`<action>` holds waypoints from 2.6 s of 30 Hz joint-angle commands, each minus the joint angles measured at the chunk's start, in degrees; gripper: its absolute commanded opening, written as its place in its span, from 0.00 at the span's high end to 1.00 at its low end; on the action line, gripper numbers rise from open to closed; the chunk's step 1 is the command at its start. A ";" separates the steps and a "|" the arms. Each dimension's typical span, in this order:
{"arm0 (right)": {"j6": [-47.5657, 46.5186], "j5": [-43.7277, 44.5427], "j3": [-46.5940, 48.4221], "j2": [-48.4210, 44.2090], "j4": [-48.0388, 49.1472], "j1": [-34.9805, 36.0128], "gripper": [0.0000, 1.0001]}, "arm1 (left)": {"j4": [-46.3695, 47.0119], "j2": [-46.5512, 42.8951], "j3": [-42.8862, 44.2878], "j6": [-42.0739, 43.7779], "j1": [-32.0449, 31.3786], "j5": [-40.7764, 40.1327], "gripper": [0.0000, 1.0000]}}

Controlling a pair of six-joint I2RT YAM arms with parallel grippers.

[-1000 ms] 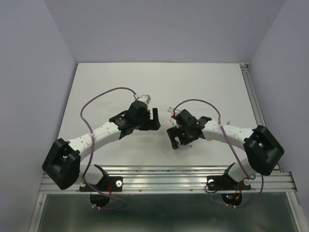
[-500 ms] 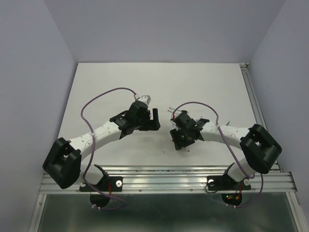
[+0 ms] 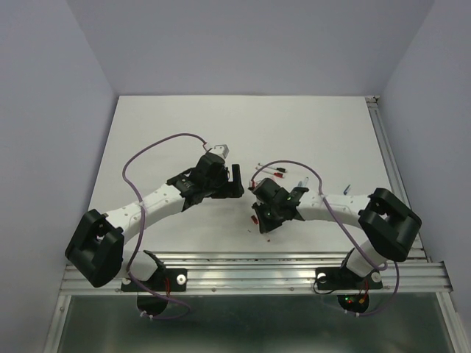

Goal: Open the pen caps

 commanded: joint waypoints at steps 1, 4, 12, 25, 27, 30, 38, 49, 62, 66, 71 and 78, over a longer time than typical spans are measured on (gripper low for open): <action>0.88 4.53 -1.15 4.73 -1.01 1.30 0.95 | 1.06 -1.02 1.93 -0.75 0.23 -0.58 0.07; 1.58 5.42 -0.71 2.98 1.01 1.30 0.99 | 0.98 -0.49 2.02 -1.10 0.32 -0.23 0.07; 5.71 10.43 -1.06 -7.66 12.60 1.30 0.99 | 3.61 0.22 3.43 -6.81 0.41 3.54 0.07; 6.77 8.60 1.93 -11.53 18.32 0.77 0.99 | 8.01 1.09 2.37 -8.39 0.23 7.60 0.19; 7.03 7.80 2.28 -11.45 18.50 0.77 0.99 | 8.10 1.45 2.37 -8.40 0.24 8.04 0.26; 7.21 8.14 2.28 -12.15 19.20 0.77 0.99 | 8.10 2.06 2.37 -8.40 0.32 8.30 0.31; 9.06 9.29 2.64 -13.47 19.73 -0.55 0.99 | 9.85 2.85 2.29 -7.69 0.15 10.15 0.70; 7.74 6.03 4.57 -10.22 18.77 -1.25 0.77 | 11.26 3.20 2.81 -9.89 0.23 9.09 1.00; 7.91 9.99 5.62 -5.47 20.35 -1.25 0.70 | 11.70 2.50 3.87 -11.21 0.15 8.39 1.00; 7.56 9.29 5.89 -5.29 20.70 -1.16 0.77 | 11.70 2.59 3.87 -11.56 0.23 7.86 1.00; 7.74 6.75 4.40 -6.69 20.97 -1.25 0.99 | 11.70 2.59 4.66 -11.65 0.23 6.46 1.00; 7.64 -9.58 -3.31 -12.04 21.83 -1.16 0.99 | 8.45 4.70 12.91 -7.53 8.37 -3.82 1.00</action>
